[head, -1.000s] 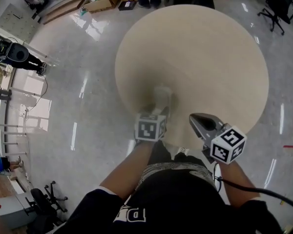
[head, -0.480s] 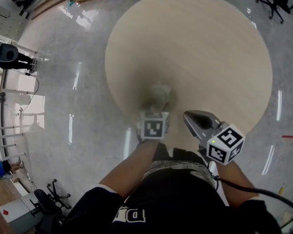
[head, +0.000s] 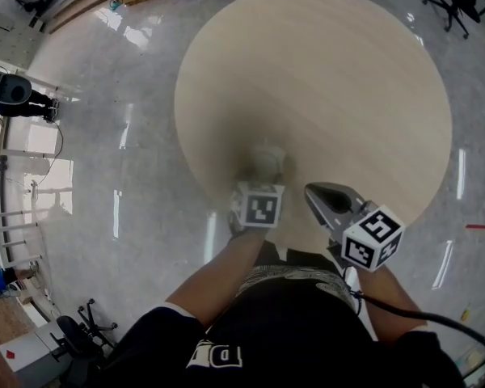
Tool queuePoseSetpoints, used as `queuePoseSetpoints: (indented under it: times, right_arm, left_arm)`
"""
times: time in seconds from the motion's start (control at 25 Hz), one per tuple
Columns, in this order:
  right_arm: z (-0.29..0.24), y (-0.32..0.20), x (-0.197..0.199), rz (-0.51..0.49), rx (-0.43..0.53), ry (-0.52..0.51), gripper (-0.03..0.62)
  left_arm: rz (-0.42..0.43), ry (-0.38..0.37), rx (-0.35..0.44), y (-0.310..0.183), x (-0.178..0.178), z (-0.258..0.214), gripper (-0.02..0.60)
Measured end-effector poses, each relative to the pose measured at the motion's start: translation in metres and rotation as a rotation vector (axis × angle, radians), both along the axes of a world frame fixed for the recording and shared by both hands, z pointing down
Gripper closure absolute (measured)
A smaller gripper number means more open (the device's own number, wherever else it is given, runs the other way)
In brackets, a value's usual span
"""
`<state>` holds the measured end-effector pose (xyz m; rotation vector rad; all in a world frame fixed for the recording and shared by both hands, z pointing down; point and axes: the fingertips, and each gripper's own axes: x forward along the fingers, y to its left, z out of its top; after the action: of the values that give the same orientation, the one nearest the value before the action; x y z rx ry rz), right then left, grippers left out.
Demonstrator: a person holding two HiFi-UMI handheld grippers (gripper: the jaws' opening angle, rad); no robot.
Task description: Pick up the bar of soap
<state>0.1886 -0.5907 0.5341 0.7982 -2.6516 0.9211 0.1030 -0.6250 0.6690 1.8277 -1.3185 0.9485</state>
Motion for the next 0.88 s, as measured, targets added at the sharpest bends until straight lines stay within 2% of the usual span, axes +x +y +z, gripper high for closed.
queuePoseSetpoints:
  times: [0.16,0.36,0.64,0.88]
  right_arm:
    - [0.002,0.001,-0.003,-0.008,0.005,0.008,0.586]
    - [-0.001,0.002,0.001,-0.001,0.013,0.019,0.586]
    - [-0.005,0.013,0.016,0.045,0.018,0.040,0.586]
    - [-0.001,0.002,0.037,0.065,0.031,0.030,0.586]
  left_arm:
    - [0.013,-0.044,0.017,-0.009,-0.006,0.005,0.273]
    - [0.023,-0.085,0.037,-0.029,-0.023,0.003,0.313]
    - [0.139,-0.100,0.057,-0.032,-0.030,-0.001,0.319]
    - [0.140,-0.085,0.029,-0.038,-0.015,0.012,0.319]
